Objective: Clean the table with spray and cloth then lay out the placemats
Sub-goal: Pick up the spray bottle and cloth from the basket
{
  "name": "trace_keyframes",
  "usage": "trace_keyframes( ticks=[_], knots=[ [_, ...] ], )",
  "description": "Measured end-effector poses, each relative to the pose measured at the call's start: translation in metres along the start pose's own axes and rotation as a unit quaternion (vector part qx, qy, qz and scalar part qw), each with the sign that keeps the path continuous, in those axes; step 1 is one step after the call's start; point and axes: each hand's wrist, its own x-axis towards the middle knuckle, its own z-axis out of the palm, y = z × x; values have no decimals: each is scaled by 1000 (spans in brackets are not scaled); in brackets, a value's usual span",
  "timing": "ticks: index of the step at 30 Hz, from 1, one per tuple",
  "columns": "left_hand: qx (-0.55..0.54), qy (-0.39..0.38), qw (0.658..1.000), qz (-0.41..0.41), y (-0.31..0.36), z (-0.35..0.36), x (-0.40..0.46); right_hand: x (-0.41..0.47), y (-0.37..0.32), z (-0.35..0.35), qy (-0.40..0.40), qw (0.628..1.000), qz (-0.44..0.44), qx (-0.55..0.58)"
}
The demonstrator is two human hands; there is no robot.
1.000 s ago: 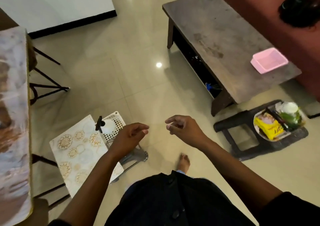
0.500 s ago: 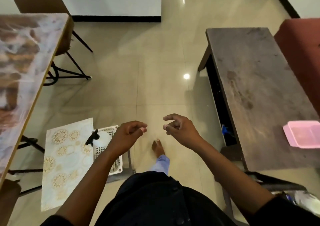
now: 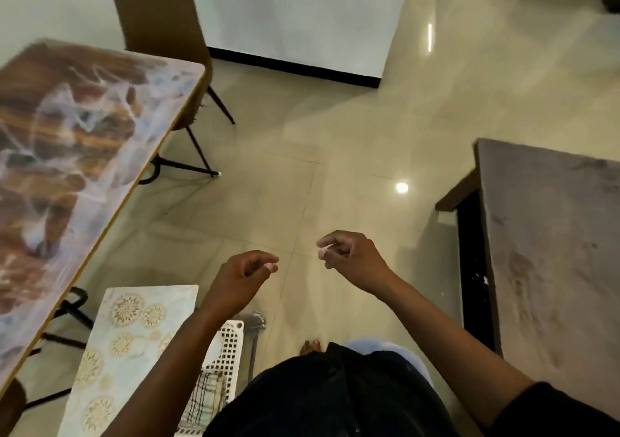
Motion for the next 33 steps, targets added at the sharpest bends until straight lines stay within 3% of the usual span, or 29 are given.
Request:
trace_keyframes(
  ticks=[9, 14, 24, 29, 33],
  knots=[
    [-76, 154, 982, -76, 2, -44, 68, 176, -81, 14, -161, 981, -79, -75],
    [-120, 272, 944, -141, 15, -56, 82, 252, -127, 33, -279, 938, -151, -139],
    [-240, 485, 807, -237, 20, -49, 67, 319, -201, 116, -484, 794, -254, -266],
    [-277, 563, 725, -283, -5, -42, 44, 308, -235, 192, -565, 700, -311, -305],
    [-328, 625, 641, -301, -31, -41, 22, 286, -249, 255, -613, 634, -327, -338]
  ],
)
